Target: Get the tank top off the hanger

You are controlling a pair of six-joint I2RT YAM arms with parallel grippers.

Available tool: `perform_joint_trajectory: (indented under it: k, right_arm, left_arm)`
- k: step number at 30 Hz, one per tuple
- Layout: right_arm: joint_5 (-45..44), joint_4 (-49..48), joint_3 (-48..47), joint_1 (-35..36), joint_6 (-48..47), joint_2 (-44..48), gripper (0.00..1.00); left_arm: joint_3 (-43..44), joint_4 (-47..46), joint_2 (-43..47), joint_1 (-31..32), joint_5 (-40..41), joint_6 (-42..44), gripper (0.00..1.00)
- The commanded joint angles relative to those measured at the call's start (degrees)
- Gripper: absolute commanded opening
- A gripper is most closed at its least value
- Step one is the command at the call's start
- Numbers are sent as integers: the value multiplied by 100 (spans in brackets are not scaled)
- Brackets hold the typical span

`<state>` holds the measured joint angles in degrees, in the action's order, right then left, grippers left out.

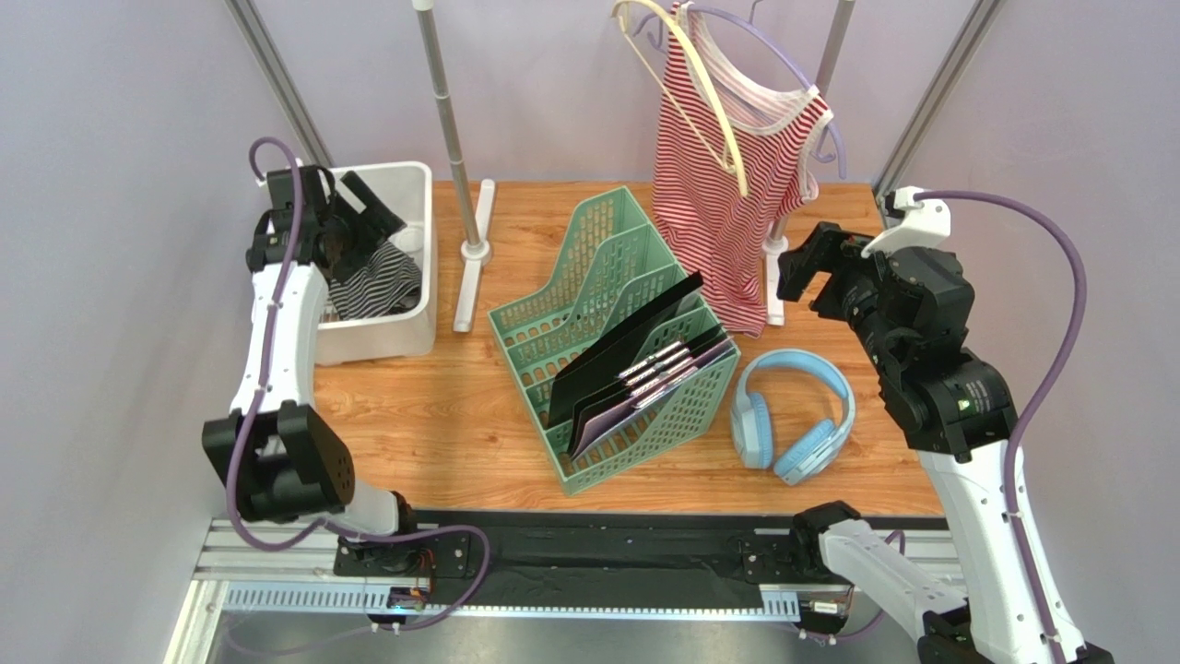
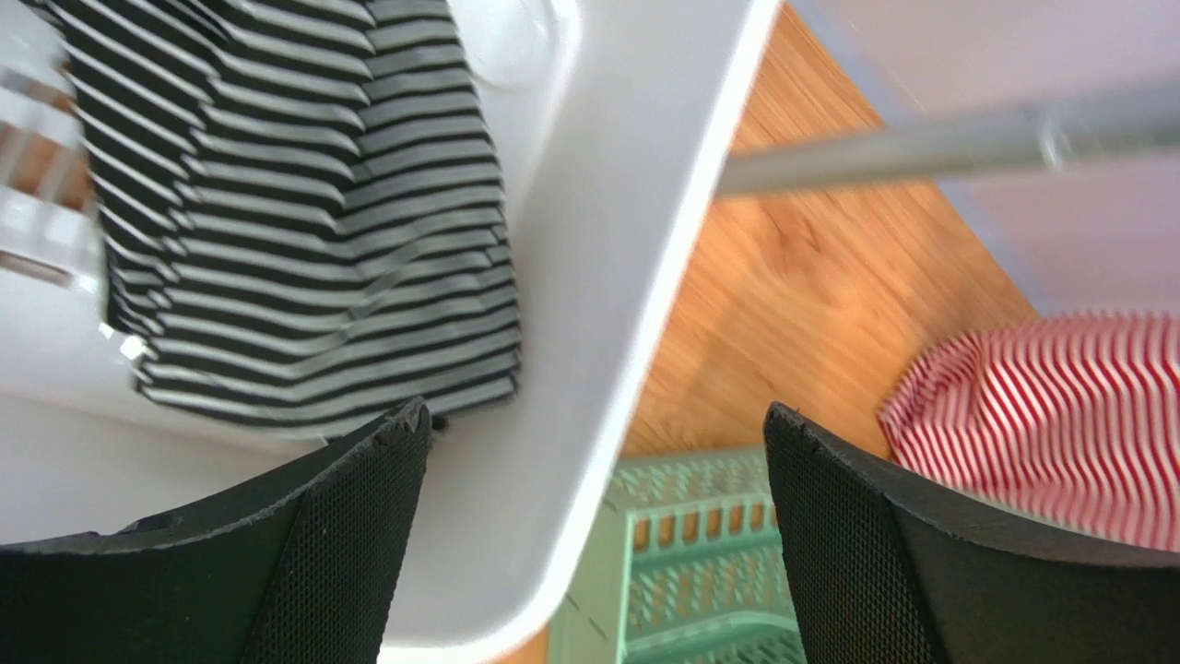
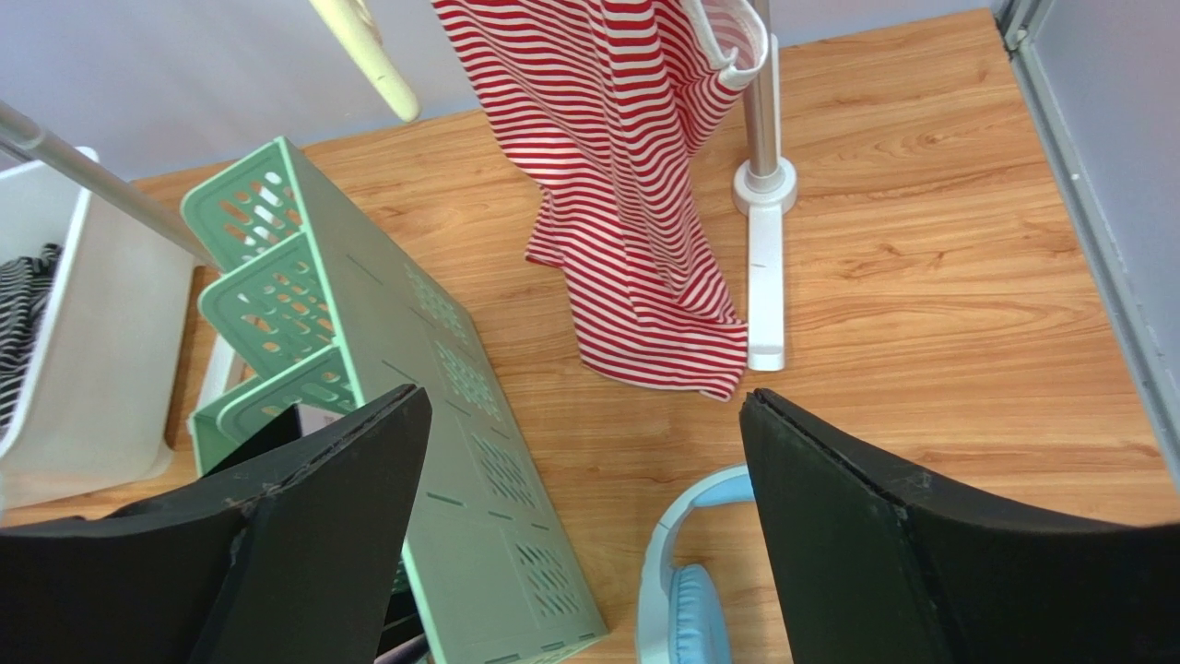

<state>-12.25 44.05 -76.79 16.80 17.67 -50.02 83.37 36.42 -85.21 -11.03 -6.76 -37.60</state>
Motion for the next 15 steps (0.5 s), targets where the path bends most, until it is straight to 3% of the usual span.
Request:
perform_joint_trajectory:
  k: [1, 8, 15]
  right_arm:
    - [-365, -81, -187, -1, -518, -87, 89]
    - [-1173, -204, -1117, -54, -976, -991, 90]
    - [-85, -757, -2304, -853, -1177, -2265, 93]
  left_arm:
    - [-812, -1040, 908, 599, -747, -213, 93]
    - [-1621, -1480, 2060, 2156, -1054, 122, 93]
    - [-2702, -2104, 3053, 3167, -1686, -80, 90]
